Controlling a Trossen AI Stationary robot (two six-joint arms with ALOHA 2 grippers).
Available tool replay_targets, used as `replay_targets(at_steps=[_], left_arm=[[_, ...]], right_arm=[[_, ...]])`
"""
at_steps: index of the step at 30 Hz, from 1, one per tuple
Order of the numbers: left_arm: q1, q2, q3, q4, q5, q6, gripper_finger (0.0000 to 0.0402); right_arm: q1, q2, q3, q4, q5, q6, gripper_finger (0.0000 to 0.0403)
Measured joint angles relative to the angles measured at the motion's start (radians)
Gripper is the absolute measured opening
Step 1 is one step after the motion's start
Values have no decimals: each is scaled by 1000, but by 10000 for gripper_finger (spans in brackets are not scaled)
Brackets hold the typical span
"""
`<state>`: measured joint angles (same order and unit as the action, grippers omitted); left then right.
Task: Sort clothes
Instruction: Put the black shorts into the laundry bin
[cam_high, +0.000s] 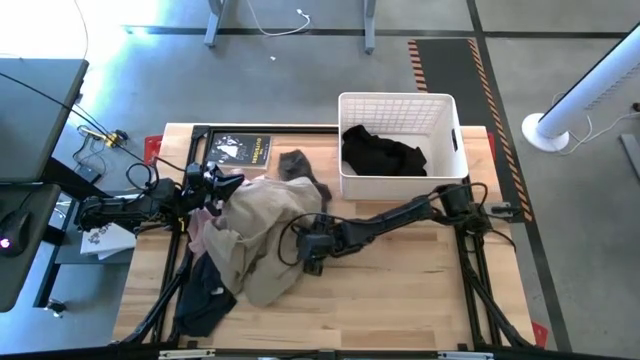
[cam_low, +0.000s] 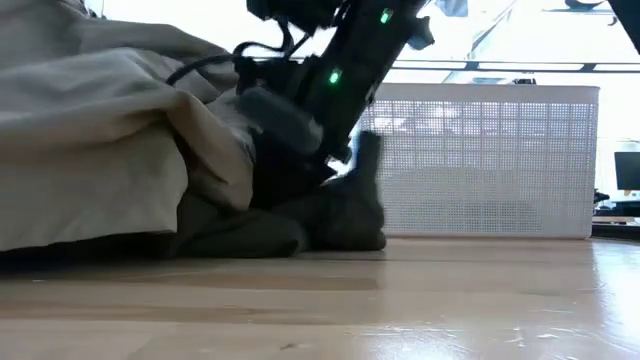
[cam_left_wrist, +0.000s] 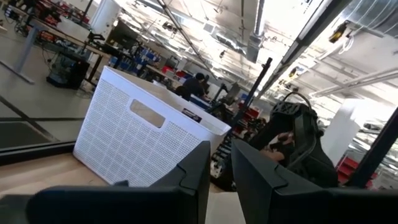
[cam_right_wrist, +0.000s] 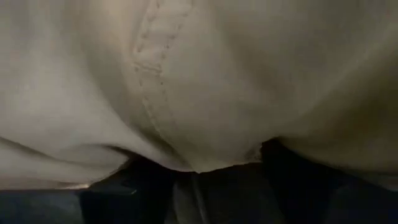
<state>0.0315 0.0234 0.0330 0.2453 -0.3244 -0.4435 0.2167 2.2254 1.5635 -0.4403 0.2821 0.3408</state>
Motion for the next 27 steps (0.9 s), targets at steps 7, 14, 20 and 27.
replay_targets(at_steps=[7, 14, 20, 27], left_arm=[[0, 0, 0, -17, 1, -9, 62], [0, 0, 0, -17, 2, -11, 62], [0, 0, 0, -17, 7, -18, 62], [0, 0, 0, -21, 8, -27, 62]], right_arm=[[-9, -89, -10, -70, -210, 29, 220], [60, -320, -6, -33, -224, -84, 219], [145, -373, -8, -151, 68, 48, 219], [138, -285, -10, -417, 222, 317, 219]])
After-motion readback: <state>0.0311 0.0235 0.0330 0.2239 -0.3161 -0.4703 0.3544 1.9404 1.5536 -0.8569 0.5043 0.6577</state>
